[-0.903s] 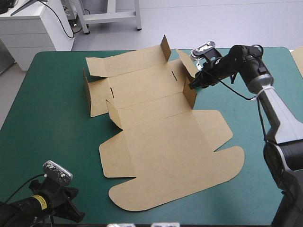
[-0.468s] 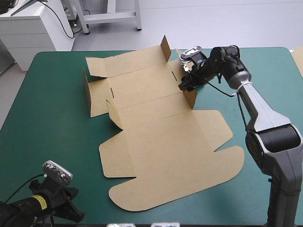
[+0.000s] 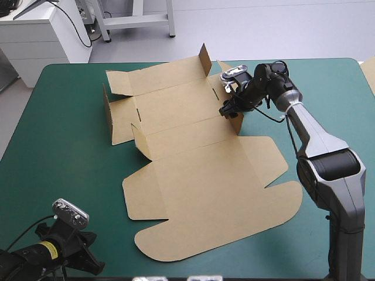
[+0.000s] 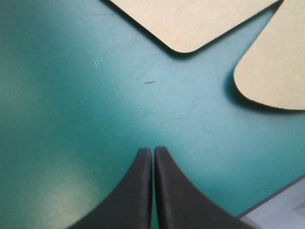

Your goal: Fold the box

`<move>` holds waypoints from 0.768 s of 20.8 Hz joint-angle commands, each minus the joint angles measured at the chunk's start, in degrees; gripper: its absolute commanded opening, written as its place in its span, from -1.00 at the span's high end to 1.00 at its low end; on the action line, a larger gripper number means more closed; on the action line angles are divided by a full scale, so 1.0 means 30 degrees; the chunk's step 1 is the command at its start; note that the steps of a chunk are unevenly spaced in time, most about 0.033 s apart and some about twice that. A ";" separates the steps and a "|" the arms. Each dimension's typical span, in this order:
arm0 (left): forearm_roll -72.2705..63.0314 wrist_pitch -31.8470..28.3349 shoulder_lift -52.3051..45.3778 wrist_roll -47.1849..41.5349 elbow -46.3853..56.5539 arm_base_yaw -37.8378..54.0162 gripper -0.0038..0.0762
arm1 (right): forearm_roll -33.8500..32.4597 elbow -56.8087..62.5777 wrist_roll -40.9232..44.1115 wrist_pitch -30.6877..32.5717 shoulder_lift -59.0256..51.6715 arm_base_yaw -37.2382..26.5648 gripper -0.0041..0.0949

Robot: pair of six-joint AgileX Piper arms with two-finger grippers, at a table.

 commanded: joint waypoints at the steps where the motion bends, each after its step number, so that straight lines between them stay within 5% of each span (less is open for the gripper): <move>1: 0.0112 -0.0915 0.0174 -0.0522 -0.0590 -0.0162 0.92 | 0.0220 -0.0630 0.0050 -0.0484 -0.0917 -0.0032 -0.19; 5: 0.0112 -0.0915 0.0174 -0.0522 -0.0590 -0.0162 0.92 | 0.0220 -0.0630 0.0050 -0.0598 -0.0836 -0.0032 0.22; 9: 0.0112 -0.0915 0.0174 -0.0522 -0.0590 -0.0162 0.92 | 0.0176 -0.0630 -0.1098 -0.0598 -0.0795 -0.0032 0.95; 12: 0.0112 -0.0915 0.0174 -0.0522 -0.0590 -0.0162 0.92 | 0.0176 -0.0630 -0.1999 -0.0598 -0.0795 -0.0032 0.96; 16: 0.0112 -0.0915 0.0174 -0.0522 -0.0590 -0.0162 0.92 | 0.2040 -0.0630 -0.8708 0.0049 -0.0795 -0.0032 0.96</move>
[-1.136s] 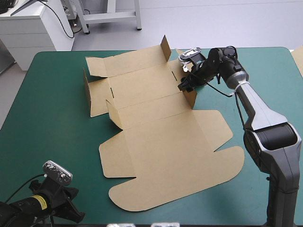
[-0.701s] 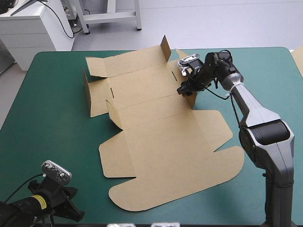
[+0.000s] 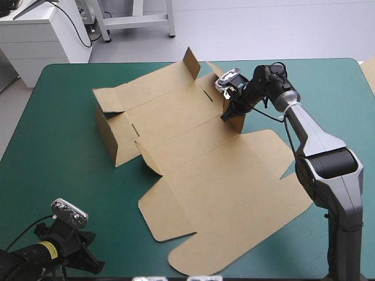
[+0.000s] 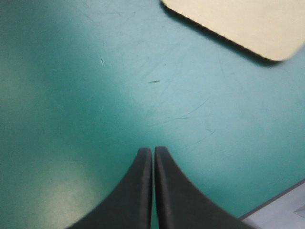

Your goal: Fold the box

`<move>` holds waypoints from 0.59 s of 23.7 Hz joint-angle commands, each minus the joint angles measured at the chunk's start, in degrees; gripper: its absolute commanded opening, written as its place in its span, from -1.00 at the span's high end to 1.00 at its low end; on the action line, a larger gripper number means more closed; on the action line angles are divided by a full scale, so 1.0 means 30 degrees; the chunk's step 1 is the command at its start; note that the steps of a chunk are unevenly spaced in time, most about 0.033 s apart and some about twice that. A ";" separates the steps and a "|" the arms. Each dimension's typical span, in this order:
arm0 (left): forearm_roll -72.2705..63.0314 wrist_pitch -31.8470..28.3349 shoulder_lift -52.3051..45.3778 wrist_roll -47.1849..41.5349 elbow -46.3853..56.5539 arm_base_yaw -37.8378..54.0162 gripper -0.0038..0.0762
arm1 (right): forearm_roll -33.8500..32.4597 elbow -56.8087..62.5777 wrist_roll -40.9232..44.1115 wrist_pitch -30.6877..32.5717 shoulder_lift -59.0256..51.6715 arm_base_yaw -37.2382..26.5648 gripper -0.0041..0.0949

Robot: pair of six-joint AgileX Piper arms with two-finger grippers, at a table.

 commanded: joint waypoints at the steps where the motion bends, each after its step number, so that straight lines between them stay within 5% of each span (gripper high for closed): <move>1: -0.0123 -0.0915 0.0174 -0.0241 -0.0590 -0.0162 0.92 | 0.1295 -0.0586 -0.5475 0.0192 -0.1197 0.0062 0.96; 6: -0.0123 -0.0915 0.0174 -0.0241 -0.0590 -0.0162 0.92 | 0.1382 -0.0586 -1.2105 -0.0139 -0.1197 0.0787 0.96; 14: -0.0123 -0.0915 0.0174 -0.0241 -0.0590 -0.0162 0.92 | 0.1350 -0.0586 -1.4340 -0.4291 -0.1197 0.2380 0.96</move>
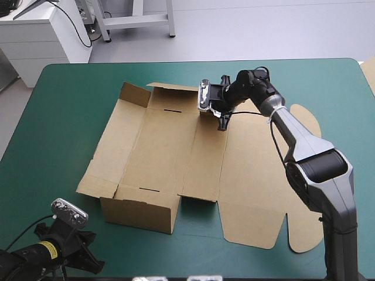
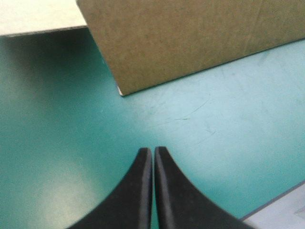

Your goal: Fold the box

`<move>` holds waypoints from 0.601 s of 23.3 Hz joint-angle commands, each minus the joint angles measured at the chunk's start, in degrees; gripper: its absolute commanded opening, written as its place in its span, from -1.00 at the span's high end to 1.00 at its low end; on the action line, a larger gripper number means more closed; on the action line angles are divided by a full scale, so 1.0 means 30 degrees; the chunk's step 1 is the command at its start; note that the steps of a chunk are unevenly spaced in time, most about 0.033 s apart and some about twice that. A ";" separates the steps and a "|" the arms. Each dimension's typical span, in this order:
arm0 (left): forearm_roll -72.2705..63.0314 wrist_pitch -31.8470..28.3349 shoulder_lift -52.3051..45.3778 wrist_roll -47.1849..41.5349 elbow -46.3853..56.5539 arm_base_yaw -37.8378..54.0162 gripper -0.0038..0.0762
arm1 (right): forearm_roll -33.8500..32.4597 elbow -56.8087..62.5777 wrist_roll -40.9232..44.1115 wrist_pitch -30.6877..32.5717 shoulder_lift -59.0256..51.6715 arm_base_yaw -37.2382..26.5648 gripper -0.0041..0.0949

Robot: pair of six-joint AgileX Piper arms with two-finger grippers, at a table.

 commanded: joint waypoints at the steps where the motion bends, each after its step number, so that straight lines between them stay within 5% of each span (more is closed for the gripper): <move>1: -0.0128 -0.0872 0.0174 -0.0241 -0.0590 -0.0162 0.92 | 0.0451 -0.0586 -0.1445 -0.2357 -0.1213 0.0815 0.96; 14: -0.0128 -0.0872 0.0174 -0.0241 -0.0590 -0.0162 0.92 | 0.1273 -0.0586 -0.3955 -0.1493 -0.1376 0.1921 0.96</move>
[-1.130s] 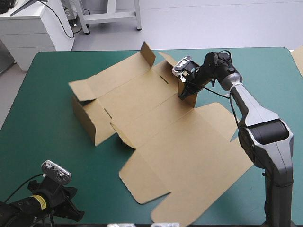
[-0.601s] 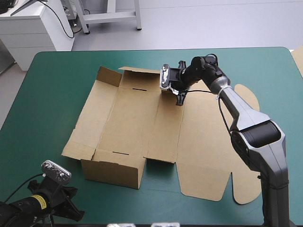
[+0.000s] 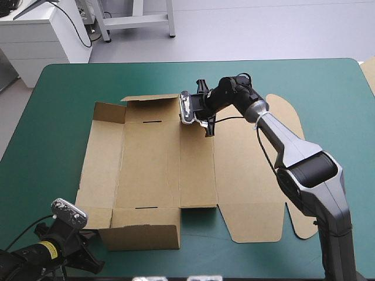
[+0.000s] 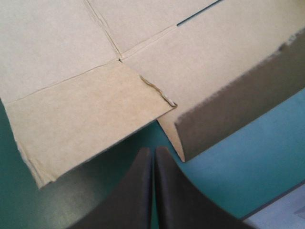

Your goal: Fold the box

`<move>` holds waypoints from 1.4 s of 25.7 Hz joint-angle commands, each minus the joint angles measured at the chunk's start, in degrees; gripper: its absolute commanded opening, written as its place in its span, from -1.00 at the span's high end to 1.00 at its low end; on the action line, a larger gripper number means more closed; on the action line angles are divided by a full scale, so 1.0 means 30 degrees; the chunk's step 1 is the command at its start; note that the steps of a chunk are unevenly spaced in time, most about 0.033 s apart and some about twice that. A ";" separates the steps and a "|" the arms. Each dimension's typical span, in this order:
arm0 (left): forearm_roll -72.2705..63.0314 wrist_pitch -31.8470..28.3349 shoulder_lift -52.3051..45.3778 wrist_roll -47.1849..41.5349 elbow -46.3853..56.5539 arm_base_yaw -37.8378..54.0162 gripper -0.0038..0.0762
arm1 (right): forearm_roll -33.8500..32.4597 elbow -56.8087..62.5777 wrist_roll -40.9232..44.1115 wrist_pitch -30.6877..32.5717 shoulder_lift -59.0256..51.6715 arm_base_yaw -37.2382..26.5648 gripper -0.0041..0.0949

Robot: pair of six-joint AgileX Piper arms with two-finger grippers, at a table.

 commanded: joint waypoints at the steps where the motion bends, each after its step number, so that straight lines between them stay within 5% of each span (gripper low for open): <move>1: -0.0128 -0.0852 0.0174 -0.0241 -0.0590 -0.0162 0.92 | 0.0846 -0.0586 0.0402 -0.0641 -0.1438 -0.0063 0.95; 3: -0.0128 -0.0852 0.0174 -0.0241 -0.0590 -0.0162 0.92 | 0.1199 -0.0586 0.1320 -0.0967 -0.1438 -0.0101 0.82; 5: -0.0128 -0.0852 0.0174 -0.0241 -0.0590 -0.0162 0.92 | 0.1195 -0.0586 0.1699 -0.1233 -0.1438 -0.0101 0.42; 8: -0.0128 -0.0852 0.0174 -0.0241 -0.0590 -0.0162 0.92 | 0.1382 -0.0586 0.2015 -0.0609 -0.1438 -0.0101 -0.47; 10: -0.0128 -0.0852 0.0174 -0.0241 -0.0590 -0.0162 0.92 | 0.1382 -0.0586 0.2908 -0.0455 -0.1438 -0.0101 -0.60; 19: -0.0128 -0.0852 0.0174 -0.0241 -0.0590 -0.0162 0.92 | 0.1346 -0.0586 0.3235 0.0447 -0.2082 -0.0101 -0.29; 31: -0.0128 -0.0852 0.0174 -0.0241 -0.0590 -0.0162 0.92 | 0.0122 -0.0586 0.4628 0.5289 -0.5279 -0.0101 0.97; 36: -0.0128 -0.0852 0.0174 -0.0241 -0.0590 -0.0162 0.92 | -0.3391 -0.0586 0.7762 0.5482 -0.6549 -0.0101 0.95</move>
